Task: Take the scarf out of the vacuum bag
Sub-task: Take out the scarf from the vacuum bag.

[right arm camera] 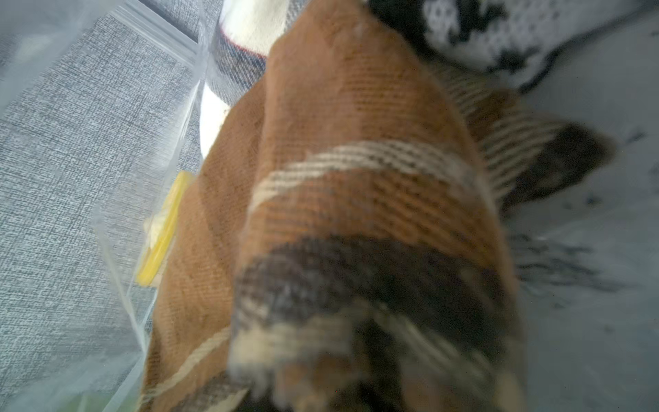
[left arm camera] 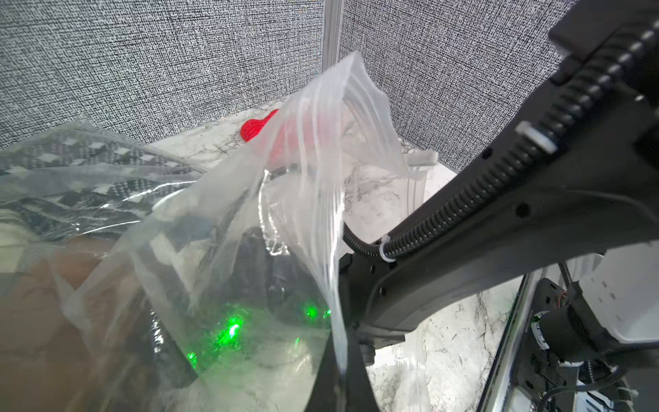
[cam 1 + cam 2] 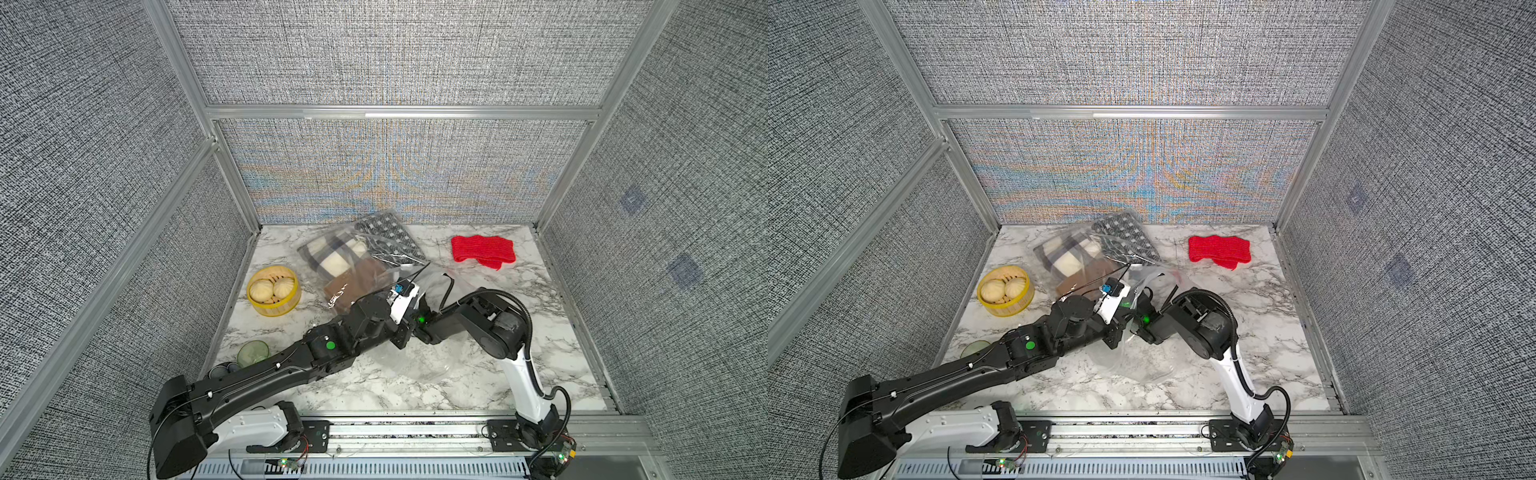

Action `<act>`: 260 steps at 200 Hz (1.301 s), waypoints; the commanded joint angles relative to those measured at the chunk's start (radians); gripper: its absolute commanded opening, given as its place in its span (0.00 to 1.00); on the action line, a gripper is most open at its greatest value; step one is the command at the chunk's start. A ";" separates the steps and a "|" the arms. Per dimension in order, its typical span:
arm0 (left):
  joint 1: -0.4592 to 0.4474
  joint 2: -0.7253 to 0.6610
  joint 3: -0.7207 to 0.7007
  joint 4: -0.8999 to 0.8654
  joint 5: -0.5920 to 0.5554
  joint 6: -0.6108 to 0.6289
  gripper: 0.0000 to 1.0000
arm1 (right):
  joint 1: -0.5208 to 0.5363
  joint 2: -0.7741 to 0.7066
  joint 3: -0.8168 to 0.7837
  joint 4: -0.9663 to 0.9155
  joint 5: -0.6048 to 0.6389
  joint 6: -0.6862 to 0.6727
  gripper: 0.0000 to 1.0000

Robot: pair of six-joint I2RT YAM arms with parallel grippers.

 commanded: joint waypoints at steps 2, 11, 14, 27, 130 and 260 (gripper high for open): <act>0.000 0.001 -0.012 0.025 -0.036 -0.002 0.00 | -0.017 -0.005 -0.006 -0.027 0.029 -0.010 0.00; 0.000 0.004 -0.020 0.026 -0.044 -0.005 0.00 | -0.021 -0.011 -0.008 -0.033 0.024 -0.019 0.00; -0.001 0.004 -0.022 0.028 -0.046 -0.006 0.00 | -0.020 -0.015 -0.011 -0.033 0.023 -0.023 0.00; 0.000 0.002 -0.036 0.029 -0.072 -0.006 0.00 | -0.017 -0.034 -0.039 -0.019 0.026 -0.032 0.00; 0.000 0.104 -0.029 0.066 -0.195 -0.022 0.00 | -0.112 -0.374 -0.384 -0.168 -0.087 -0.121 0.00; 0.000 0.099 -0.044 0.094 -0.111 -0.020 0.00 | -0.060 -0.495 -0.464 -0.312 -0.245 -0.098 0.84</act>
